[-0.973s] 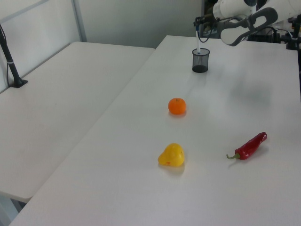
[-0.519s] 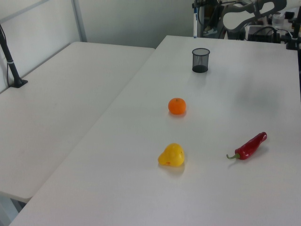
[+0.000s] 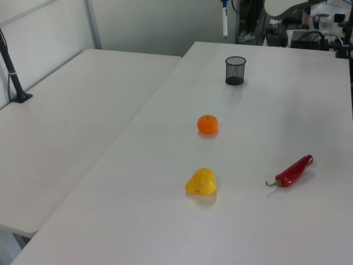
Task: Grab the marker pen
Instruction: 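Lift the marker out of the cup and carry it toward the orange, then lower the marker onto the table and open the gripper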
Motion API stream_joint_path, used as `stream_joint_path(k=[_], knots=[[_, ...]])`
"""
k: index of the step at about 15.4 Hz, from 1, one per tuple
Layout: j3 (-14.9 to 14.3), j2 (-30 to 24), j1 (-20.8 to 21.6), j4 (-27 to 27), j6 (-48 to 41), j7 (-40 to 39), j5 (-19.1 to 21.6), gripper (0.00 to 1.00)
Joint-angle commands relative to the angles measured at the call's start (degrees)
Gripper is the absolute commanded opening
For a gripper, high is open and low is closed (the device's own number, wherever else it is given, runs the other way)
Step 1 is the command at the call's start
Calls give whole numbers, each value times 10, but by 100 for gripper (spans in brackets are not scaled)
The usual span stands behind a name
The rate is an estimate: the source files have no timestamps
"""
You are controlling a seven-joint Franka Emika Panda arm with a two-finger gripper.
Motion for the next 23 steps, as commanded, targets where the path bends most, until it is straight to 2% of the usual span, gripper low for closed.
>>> stream_joint_path(k=[1, 7, 11, 14, 19, 23], knots=[[42, -61, 6, -20, -138, 7, 11, 0], [109, -97, 6, -22, -350, -8, 11, 0], [142, -95, 6, -23, -454, -53, 16, 0], [161, -89, 6, -23, -518, -135, 30, 0], [165, -61, 6, -30, -563, -298, 92, 0], [167, -25, 18, -35, -553, -324, 97, 0]])
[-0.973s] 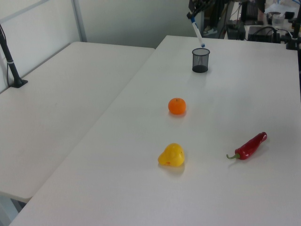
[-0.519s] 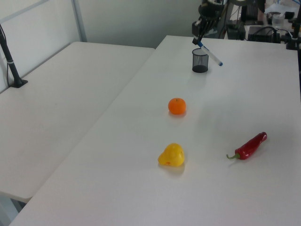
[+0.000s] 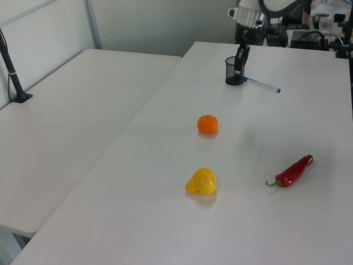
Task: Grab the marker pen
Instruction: 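Lower the marker onto the table and open the gripper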
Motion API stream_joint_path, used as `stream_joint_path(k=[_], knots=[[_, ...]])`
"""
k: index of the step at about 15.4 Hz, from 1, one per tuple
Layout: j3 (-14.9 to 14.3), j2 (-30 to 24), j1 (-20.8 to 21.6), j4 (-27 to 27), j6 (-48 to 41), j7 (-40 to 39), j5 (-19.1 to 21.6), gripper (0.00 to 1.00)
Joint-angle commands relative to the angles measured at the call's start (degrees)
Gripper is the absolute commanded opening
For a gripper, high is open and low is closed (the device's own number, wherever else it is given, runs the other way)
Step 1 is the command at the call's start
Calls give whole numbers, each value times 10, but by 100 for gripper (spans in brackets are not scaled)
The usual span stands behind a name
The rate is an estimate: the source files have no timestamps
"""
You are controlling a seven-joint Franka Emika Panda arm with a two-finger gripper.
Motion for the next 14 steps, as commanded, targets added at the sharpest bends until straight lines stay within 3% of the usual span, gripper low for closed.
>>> stream_joint_path(k=[1, 8, 14], knots=[[7, 35, 14, -3, 7, -26, 12, 0], [21, 59, 39, -78, 95, -19, 3, 0], [30, 88, 41, -97, 153, 4, -11, 0]])
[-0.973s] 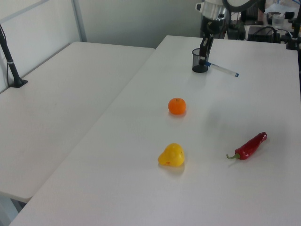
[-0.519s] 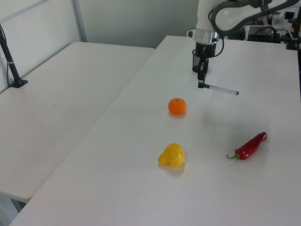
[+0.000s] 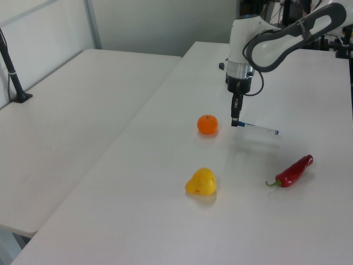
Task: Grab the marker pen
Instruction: 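Lower the marker onto the table and open the gripper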
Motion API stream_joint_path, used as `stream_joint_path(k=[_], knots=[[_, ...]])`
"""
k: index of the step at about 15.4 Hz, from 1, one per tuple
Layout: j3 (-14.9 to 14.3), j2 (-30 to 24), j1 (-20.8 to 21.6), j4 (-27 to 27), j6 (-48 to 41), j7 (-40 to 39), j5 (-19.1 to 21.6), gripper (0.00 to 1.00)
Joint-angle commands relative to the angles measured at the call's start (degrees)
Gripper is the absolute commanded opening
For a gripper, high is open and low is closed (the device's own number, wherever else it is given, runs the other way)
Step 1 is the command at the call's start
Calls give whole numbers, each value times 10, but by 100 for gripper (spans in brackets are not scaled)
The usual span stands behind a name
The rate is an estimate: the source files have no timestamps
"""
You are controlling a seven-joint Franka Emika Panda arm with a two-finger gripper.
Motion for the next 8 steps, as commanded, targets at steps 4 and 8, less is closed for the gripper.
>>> stream_joint_path(k=[4, 8], knots=[[8, 13, 4, -25, 60, 32, -23, 0], [8, 15, 4, -23, 60, 33, -23, 26]])
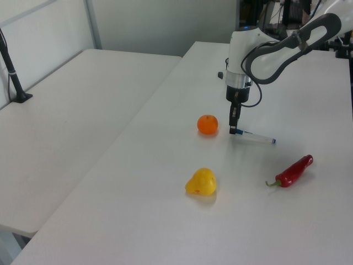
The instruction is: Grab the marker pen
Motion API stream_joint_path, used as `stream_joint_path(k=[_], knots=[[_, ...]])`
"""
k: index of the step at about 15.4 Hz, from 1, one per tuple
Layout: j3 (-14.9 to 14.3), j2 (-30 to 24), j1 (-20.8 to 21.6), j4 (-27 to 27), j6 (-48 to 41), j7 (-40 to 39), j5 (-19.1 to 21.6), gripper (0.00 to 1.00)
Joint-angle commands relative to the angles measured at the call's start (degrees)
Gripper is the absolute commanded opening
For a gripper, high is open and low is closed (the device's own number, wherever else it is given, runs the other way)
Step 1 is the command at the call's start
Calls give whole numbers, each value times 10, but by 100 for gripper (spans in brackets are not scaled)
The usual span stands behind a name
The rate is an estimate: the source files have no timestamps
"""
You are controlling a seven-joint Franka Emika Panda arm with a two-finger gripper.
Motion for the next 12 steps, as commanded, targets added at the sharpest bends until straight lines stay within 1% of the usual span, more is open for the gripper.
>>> stream_joint_path(k=[1, 2, 4, 5, 6, 7, 8, 11, 12], knots=[[0, -8, 4, -11, 16, 18, -11, 35], [0, -8, 4, -11, 15, 18, -11, 47], [0, -7, 3, -11, 15, 17, -11, 57], [0, -7, 3, -11, 15, 17, -12, 64], [0, -8, 3, -10, 15, 17, -11, 72], [0, -9, 2, -9, 14, 17, -11, 89], [0, -10, 1, -8, 13, 18, -11, 100], [0, -20, -2, -6, 5, 20, -10, 100], [0, -31, -4, -4, 5, 28, -10, 100]])
